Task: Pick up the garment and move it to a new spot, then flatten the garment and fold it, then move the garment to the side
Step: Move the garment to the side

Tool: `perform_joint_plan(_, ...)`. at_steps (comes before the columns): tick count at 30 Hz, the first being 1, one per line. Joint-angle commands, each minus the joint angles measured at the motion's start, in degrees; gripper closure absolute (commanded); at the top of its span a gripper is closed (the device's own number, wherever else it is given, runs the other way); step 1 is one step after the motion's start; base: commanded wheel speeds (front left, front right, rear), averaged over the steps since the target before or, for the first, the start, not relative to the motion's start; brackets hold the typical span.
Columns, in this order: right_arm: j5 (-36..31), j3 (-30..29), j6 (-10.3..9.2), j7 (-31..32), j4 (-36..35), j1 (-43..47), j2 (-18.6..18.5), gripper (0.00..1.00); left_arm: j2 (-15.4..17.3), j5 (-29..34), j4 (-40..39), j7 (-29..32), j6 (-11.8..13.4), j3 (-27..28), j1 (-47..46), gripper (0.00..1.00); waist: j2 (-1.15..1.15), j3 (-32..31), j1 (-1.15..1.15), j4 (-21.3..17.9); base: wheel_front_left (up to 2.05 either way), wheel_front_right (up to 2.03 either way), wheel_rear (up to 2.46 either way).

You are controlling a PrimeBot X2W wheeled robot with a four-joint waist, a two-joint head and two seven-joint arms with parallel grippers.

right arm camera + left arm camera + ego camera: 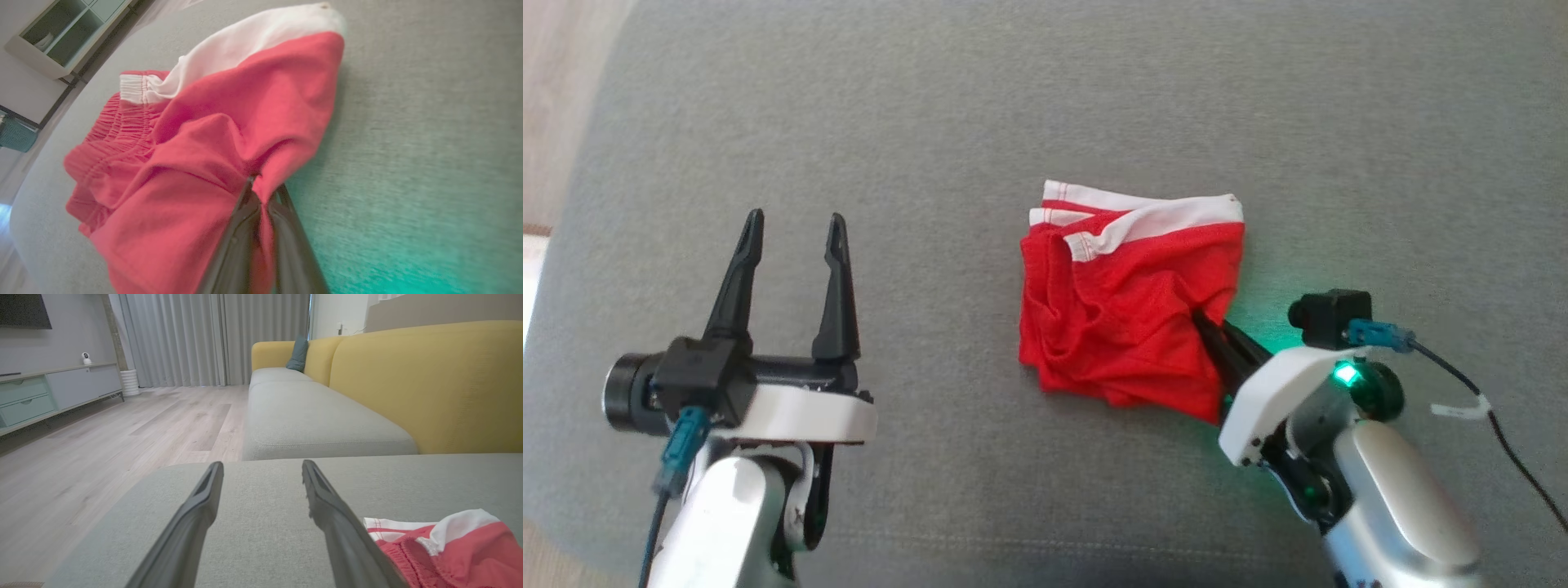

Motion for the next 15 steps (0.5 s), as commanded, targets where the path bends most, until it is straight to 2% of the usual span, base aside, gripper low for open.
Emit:
perform_joint_plan(1,-0.96,1.04,-0.05,-0.54,-2.68,1.33,-0.84,1.00,0.50,0.77,-2.35,-0.64,-0.34,2.57,-1.32,0.00,0.00,-0.70,0.00,-1.25,0.00,0.00,0.00)
perform_joint_plan(8,-3.08,1.80,-0.05,-0.08,-7.40,3.17,-5.16,1.00,0.46,1.71,-3.01,-0.64,-1.38,3.17,0.04,0.00,0.00,-1.68,0.00,-8.14,0.00,0.00,0.00)
perform_joint_plan(15,-3.80,3.57,-0.05,0.40,-9.96,0.83,-10.06,1.00,0.80,2.25,-3.61,-0.64,-2.57,2.75,-0.38,0.00,0.00,-1.16,0.00,-15.30,0.00,0.00,0.00)
